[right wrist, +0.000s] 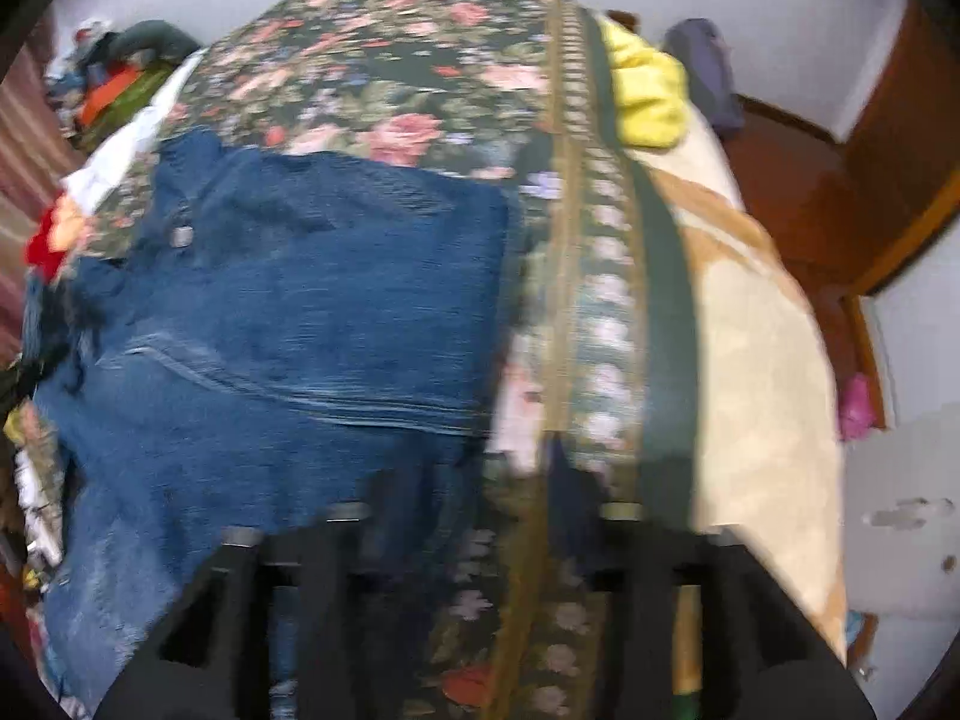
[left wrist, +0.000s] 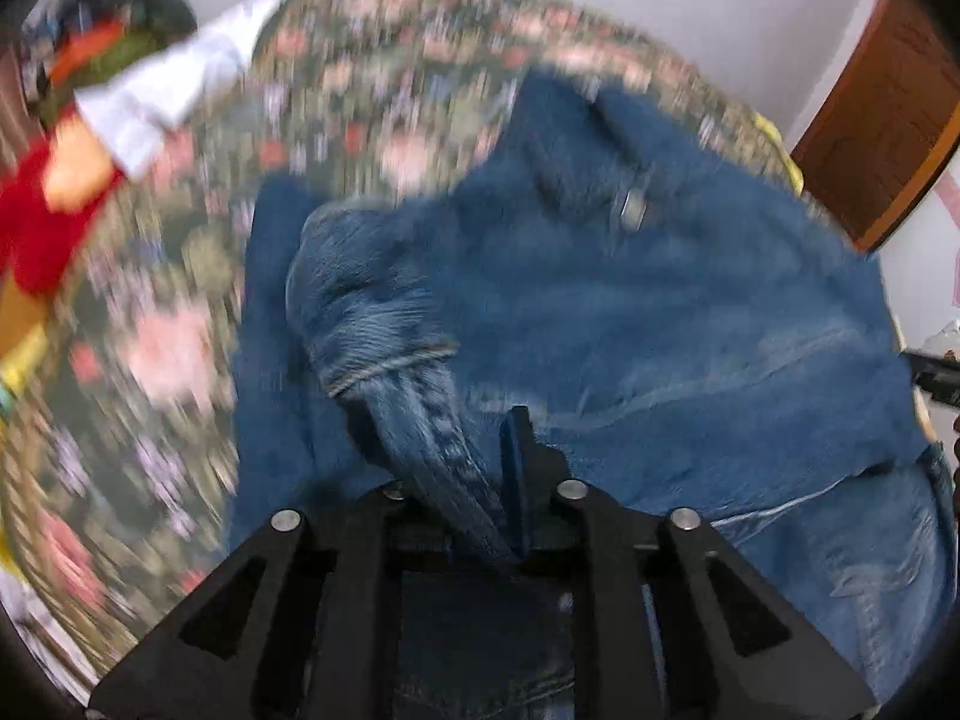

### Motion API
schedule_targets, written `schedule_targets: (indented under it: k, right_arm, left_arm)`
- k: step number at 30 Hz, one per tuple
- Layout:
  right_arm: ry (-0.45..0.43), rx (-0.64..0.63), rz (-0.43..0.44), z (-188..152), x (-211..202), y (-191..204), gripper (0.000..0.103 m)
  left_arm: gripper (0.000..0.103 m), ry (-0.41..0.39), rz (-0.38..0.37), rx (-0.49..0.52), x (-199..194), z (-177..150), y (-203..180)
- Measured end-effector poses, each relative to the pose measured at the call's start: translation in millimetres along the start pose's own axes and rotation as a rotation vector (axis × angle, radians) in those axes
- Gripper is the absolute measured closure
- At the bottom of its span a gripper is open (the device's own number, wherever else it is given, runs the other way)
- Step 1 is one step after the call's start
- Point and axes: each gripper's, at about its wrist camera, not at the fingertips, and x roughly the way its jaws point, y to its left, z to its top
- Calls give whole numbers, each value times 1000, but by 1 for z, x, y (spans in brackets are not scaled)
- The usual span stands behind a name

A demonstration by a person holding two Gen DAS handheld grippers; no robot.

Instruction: Fold large clothes

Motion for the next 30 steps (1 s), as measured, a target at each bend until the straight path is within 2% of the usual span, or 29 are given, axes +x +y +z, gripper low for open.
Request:
schedule_targets:
  k: [1, 2, 4, 6, 8, 12, 14, 15, 16, 18, 21, 24, 26, 28, 30]
  right_arm:
    - [-7, 6, -8, -1, 0, -3, 30]
    - [-5, 18, 11, -3, 0, -7, 30]
    - [13, 56, 53, -5, 0, -15, 30]
    - [18, 86, 77, -4, -2, -20, 30]
    - [25, 106, 104, -3, -5, -21, 30]
    - [24, 146, 200, 3, -10, -19, 30]
    - [29, 172, 245, 6, -8, -17, 30]
    - [34, 183, 262, 8, -7, -15, 30]
    - [43, 197, 279, 9, -3, -13, 30]
    - [56, 214, 297, 10, 2, -10, 30]
    - [56, 226, 307, 12, 3, -8, 30]
    - [57, 234, 316, 16, 3, -9, 30]
    - [55, 228, 307, 19, 1, -8, 30]
    - [49, 214, 288, 20, -1, -8, 30]
    - [45, 201, 276, 21, -3, -6, 30]
  left_arm:
    - [79, 14, -14, -9, 4, -8, 3]
    - [79, 17, -19, -16, 5, -15, 6]
    - [68, 23, -48, -34, 2, -23, 12]
    - [51, 31, -102, -71, -3, -27, 22]
    - [47, 20, -148, -112, -11, -25, 32]
    - [46, -3, -181, -201, -16, -13, 52]
    - [48, 7, -142, -228, -10, -6, 58]
    - [63, 9, -103, -220, -7, -2, 56]
    - [69, 7, -54, -186, -4, 3, 50]
    - [74, -20, 7, -125, -3, 10, 36]
    - [76, -123, 121, 14, -19, 23, 7]
    - [76, -243, 172, 76, -46, 38, -3]
    - [76, -311, 178, 86, -65, 48, -1]
    - [76, -332, 172, 83, -72, 52, 7]
    - [76, -307, 186, 78, -65, 48, 18]
